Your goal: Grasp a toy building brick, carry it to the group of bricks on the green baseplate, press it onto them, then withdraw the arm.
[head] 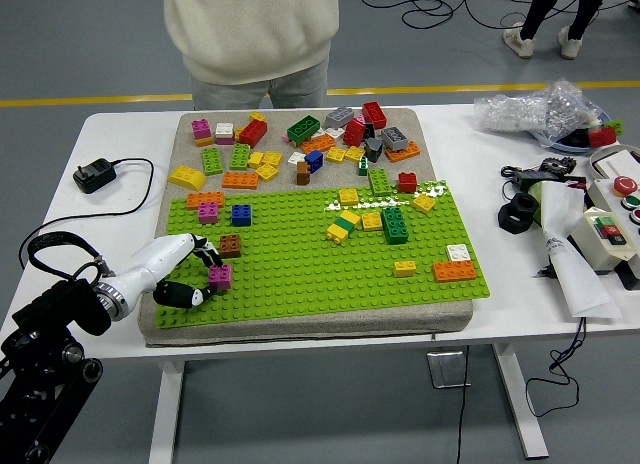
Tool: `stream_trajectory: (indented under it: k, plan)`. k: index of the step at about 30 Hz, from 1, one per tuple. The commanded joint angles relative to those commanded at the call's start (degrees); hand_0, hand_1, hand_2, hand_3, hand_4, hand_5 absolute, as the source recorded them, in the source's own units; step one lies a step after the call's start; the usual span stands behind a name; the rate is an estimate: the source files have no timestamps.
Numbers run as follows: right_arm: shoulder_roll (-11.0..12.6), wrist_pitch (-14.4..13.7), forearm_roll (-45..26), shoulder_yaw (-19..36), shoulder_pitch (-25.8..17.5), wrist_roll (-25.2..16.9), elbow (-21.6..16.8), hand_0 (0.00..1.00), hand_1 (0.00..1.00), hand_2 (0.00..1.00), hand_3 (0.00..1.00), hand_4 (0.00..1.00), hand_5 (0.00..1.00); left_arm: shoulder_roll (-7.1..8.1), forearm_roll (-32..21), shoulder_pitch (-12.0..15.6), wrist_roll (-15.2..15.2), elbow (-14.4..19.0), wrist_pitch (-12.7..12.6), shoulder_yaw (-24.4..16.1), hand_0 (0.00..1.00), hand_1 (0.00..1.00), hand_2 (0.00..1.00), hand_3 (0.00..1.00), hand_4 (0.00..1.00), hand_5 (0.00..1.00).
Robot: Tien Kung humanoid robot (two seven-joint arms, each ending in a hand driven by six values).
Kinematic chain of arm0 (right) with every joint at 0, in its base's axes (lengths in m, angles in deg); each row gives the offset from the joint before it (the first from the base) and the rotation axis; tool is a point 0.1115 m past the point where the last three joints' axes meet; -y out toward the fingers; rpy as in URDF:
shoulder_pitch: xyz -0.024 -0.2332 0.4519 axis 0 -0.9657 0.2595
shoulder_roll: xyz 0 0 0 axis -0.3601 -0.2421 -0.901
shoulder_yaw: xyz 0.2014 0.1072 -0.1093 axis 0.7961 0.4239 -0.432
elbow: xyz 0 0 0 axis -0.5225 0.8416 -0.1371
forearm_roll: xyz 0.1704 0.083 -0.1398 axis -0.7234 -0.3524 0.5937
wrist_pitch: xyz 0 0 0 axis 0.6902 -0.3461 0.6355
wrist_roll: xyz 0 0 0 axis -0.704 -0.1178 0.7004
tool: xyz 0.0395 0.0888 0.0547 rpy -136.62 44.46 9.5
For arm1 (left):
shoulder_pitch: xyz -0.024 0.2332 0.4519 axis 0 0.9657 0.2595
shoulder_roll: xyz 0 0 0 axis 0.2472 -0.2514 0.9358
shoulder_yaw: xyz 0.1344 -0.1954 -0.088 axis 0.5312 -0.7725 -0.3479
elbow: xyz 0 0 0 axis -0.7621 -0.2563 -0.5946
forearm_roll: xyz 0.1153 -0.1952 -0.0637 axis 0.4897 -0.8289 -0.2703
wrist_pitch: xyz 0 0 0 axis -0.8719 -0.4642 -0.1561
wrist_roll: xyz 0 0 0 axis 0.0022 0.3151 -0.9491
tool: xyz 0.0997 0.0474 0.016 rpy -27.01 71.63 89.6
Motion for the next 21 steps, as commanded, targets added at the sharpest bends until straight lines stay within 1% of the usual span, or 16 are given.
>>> stream_trajectory:
  k: [8, 13, 14, 19, 21]
  plan:
    - [0.0, 0.0, 0.0, 0.1, 0.0, 0.0, 0.0, 0.761, 0.676, 0.718, 0.737, 0.998, 0.683, -0.48, 0.1, 0.5, 0.1, 0.1, 0.0, 0.0, 0.891, 0.757, 0.513, 0.54, 0.536, 0.002]
    - [0.0, -0.1, -0.2, 0.1, 0.0, 0.0, 0.0, 0.761, 0.676, 0.718, 0.737, 0.998, 0.683, -0.72, 0.4, 0.7, 0.0, -0.1, 0.5, -0.1, 0.891, 0.757, 0.513, 0.54, 0.536, 0.002]
    - [0.0, -0.1, -0.2, 0.1, 0.0, 0.0, 0.0, 0.761, 0.676, 0.718, 0.737, 0.998, 0.683, -0.73, 0.4, 0.7, 0.0, -0.1, 0.5, -0.1, 0.915, 0.77, 0.517, 0.548, 0.541, 0.002]
    - [0.0, -0.1, -0.3, 0.1, -0.1, 0.0, 0.0, 0.761, 0.676, 0.718, 0.737, 0.998, 0.683, -0.83, 0.5, 0.8, -0.1, -0.1, 0.8, -0.2, 0.915, 0.77, 0.517, 0.548, 0.541, 0.002]
    - [0.0, -0.1, -0.3, 0.1, -0.1, 0.0, 0.0, 0.761, 0.676, 0.718, 0.737, 0.998, 0.683, -0.84, 0.6, 0.7, -0.1, -0.1, 0.9, -0.2, 0.931, 0.775, 0.524, 0.549, 0.551, 0.002]
